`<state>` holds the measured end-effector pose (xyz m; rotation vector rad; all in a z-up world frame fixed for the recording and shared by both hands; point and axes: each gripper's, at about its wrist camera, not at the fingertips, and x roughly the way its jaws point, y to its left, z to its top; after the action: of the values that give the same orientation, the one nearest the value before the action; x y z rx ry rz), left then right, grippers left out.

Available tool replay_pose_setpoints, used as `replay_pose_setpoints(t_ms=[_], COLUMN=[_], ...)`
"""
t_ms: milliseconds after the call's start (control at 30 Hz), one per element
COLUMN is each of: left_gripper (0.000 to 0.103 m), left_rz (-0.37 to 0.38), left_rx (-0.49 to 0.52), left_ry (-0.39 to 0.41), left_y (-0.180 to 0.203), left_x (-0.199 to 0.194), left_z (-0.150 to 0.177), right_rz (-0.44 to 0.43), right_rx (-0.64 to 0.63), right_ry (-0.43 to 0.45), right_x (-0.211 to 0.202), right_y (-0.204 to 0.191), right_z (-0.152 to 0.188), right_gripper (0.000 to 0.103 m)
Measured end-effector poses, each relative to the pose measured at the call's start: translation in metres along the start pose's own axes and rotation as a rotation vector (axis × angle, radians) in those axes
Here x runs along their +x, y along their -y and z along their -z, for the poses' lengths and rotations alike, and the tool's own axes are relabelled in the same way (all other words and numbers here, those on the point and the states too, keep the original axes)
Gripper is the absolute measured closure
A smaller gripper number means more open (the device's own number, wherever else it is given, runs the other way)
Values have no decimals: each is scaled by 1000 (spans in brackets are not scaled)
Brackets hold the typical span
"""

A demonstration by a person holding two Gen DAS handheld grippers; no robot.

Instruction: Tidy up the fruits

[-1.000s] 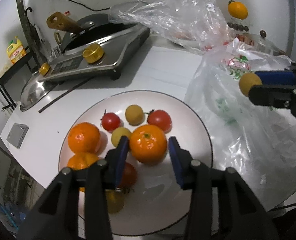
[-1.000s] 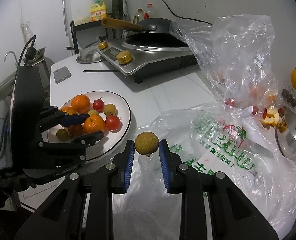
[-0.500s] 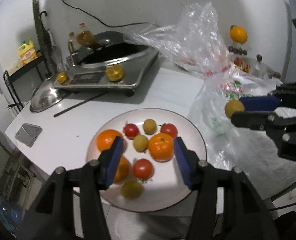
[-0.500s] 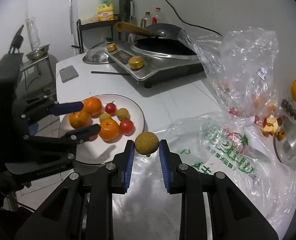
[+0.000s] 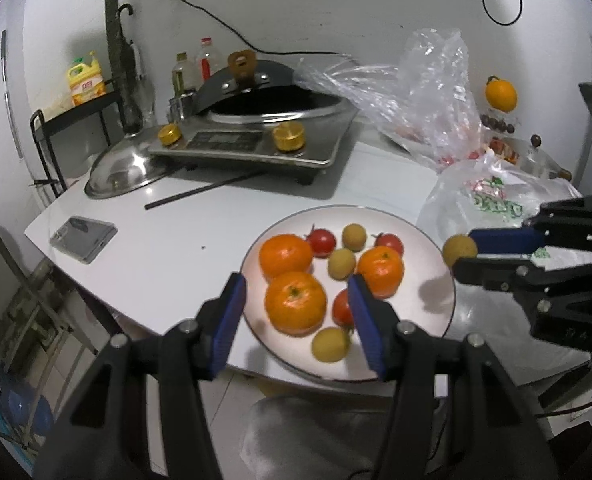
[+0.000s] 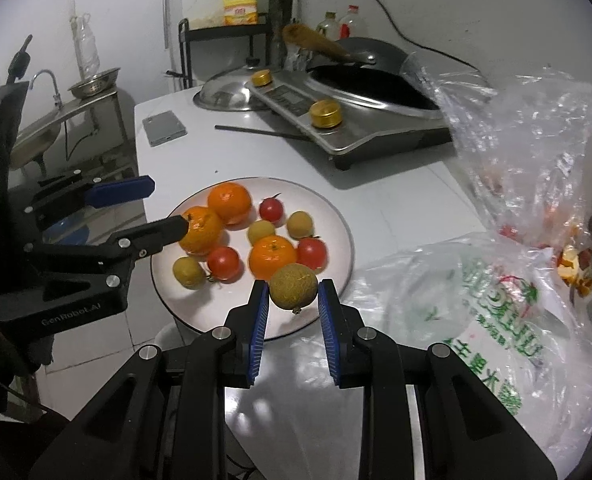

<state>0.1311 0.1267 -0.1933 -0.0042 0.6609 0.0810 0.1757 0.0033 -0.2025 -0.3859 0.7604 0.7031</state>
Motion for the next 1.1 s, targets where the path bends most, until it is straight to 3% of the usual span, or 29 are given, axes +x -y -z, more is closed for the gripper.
replay_pose_setpoints(t_ms=[667,1100], left_gripper=[49,48], left_rz=[4,-1], left_rx=[-45,-44], left_ry=[-12,-4], left_y=[-35,-36], left_x=[7,-1], left_z=[16,19], right_rz=[-56,-57], right_rx=[-21,7], right_ry=[-104,-113], right_x=[56,59], right_y=[-37,-38], right_z=[-1,0], right_gripper=[75,75])
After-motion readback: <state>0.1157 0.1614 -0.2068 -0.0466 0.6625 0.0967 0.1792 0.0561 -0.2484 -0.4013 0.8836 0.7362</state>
